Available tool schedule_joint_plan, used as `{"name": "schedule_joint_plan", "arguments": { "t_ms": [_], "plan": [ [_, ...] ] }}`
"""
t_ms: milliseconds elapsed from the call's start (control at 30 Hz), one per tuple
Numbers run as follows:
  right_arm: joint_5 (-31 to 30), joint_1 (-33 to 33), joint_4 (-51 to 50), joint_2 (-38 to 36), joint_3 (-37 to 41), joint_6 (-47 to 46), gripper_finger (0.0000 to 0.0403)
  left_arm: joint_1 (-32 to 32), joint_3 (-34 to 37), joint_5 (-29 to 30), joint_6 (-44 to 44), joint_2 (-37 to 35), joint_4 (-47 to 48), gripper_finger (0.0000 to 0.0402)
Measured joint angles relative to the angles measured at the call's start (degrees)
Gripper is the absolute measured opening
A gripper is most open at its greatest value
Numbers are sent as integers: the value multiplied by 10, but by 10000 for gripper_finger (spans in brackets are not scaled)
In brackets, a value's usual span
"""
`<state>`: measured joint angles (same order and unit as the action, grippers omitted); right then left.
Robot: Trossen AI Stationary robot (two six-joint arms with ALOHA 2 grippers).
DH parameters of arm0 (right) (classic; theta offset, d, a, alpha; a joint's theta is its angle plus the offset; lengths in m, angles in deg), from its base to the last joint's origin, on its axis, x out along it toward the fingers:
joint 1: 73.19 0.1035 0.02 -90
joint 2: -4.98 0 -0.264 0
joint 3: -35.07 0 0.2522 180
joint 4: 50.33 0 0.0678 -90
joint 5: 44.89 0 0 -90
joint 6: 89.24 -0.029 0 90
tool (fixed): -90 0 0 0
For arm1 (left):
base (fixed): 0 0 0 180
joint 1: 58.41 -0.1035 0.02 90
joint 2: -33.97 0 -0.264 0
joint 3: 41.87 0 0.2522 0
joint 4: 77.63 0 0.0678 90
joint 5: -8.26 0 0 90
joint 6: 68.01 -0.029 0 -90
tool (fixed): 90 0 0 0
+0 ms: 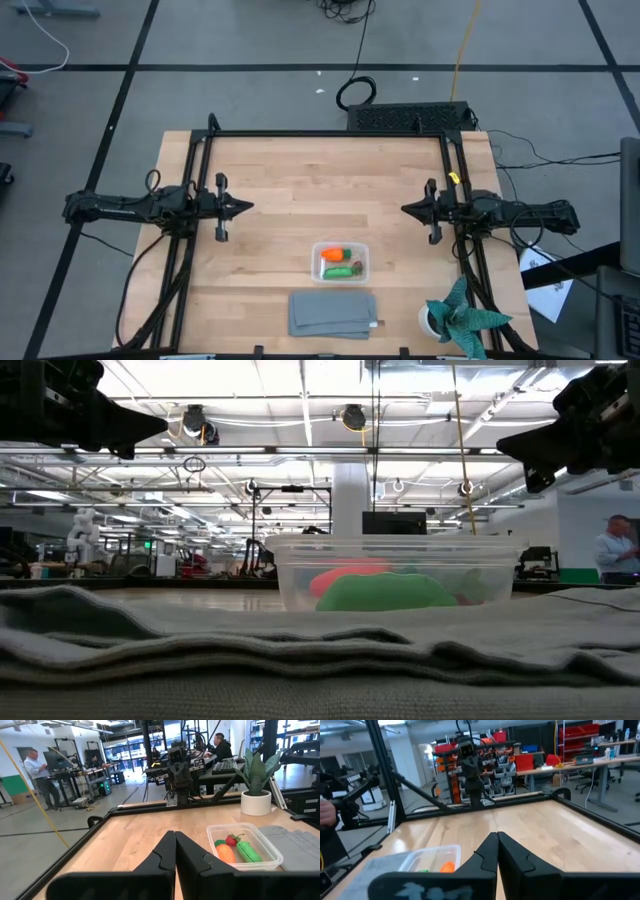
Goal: Pick and placing Produce into tupperware
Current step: Return to Home Position
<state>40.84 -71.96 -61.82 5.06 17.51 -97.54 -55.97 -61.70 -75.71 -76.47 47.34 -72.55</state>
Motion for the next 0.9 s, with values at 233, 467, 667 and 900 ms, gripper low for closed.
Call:
{"name": "schedule_joint_plan", "arguments": {
  "t_ms": [233,467,667,900],
  "plan": [
    [-1,0,14,0,7,0,0,0,0,0,0,0,4,17],
    [-1,0,23,0,8,-4,0,0,0,0,-9,0,4,13],
    [-1,0,22,0,9,0,0,0,0,0,-6,0,4,2],
    [-1,0,22,0,9,0,0,0,0,0,-5,0,3,24]
  ]
}}
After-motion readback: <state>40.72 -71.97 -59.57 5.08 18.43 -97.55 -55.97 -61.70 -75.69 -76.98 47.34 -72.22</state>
